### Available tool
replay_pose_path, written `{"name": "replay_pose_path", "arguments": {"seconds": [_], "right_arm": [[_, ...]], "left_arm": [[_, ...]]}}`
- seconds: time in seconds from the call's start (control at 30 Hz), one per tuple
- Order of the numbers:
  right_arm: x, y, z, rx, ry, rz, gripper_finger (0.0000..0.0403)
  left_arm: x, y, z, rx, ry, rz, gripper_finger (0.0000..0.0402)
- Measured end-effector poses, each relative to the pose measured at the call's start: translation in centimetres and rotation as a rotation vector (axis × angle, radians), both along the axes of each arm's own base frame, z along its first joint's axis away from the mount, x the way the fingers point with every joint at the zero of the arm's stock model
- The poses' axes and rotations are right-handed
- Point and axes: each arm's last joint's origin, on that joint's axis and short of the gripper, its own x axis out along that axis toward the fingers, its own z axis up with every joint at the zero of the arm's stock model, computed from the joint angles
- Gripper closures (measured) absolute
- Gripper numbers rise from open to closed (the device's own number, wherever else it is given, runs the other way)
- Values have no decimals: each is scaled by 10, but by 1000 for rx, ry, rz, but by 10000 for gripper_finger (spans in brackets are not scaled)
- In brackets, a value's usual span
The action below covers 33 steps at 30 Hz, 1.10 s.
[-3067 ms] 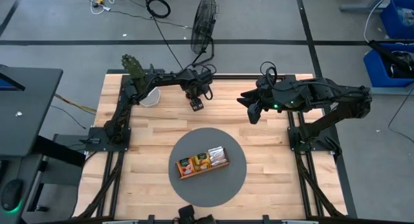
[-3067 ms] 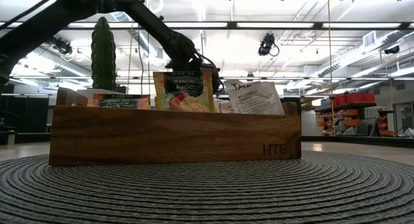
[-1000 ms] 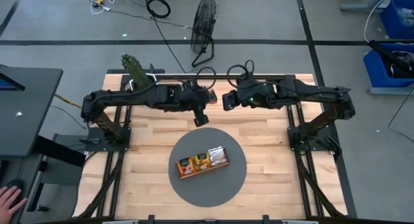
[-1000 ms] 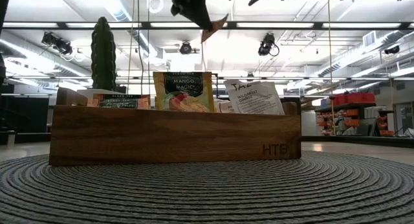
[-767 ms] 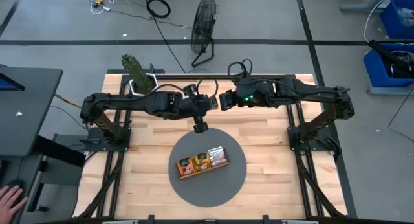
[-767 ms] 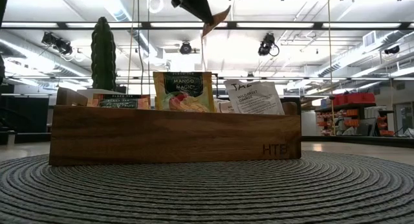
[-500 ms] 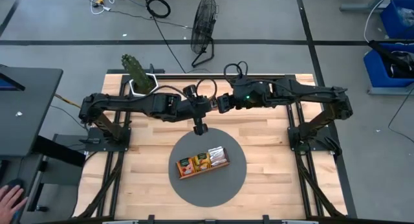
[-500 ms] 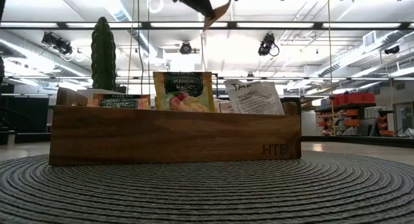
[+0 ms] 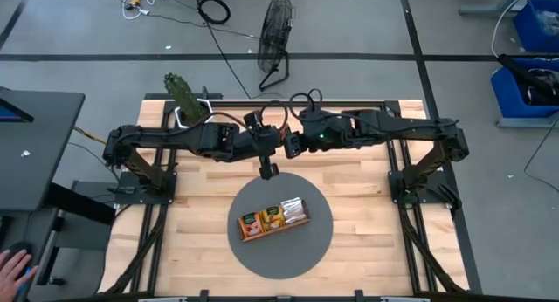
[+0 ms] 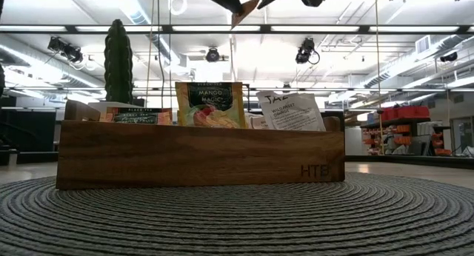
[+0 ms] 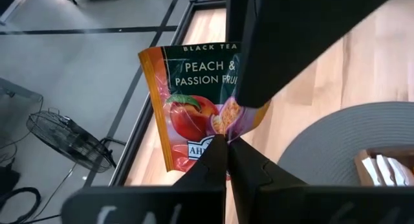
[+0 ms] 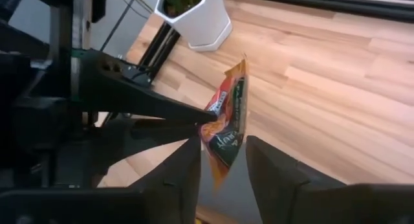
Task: Pick & Place Tea
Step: Put the orange tea bag into the left section of the wooden organizer
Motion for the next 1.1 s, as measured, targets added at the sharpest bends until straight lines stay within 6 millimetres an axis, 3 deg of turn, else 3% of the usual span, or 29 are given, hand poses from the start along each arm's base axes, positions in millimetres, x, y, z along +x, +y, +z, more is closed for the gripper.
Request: {"name": "replay_pose_path", "arguments": {"seconds": [0.13, 0.3, 0.37, 0.63, 0.83, 0.97, 1.1], "right_arm": [[0, 0, 1, -9, -6, -4, 302], [1, 1, 1, -25, -5, 10, 380], [1, 1, 1, -44, -7, 19, 394], [-5, 1, 3, -83, 35, 55, 401], [-23, 0, 8, -129, 109, 98, 402], [-29, 3, 10, -194, 165, 271, 402], [-31, 14, 7, -276, 218, 514, 402]], "left_arm": [[0, 0, 0, 5, 0, 5, 396], [0, 0, 0, 7, 0, 7, 398], [0, 0, 0, 7, -4, 7, 395], [-2, -1, 2, -39, -15, -7, 335], [-19, 0, 18, -51, -47, -19, 300], [-33, 1, 34, -103, -112, -69, 287], [-44, 5, 47, -263, -162, -249, 280]]}}
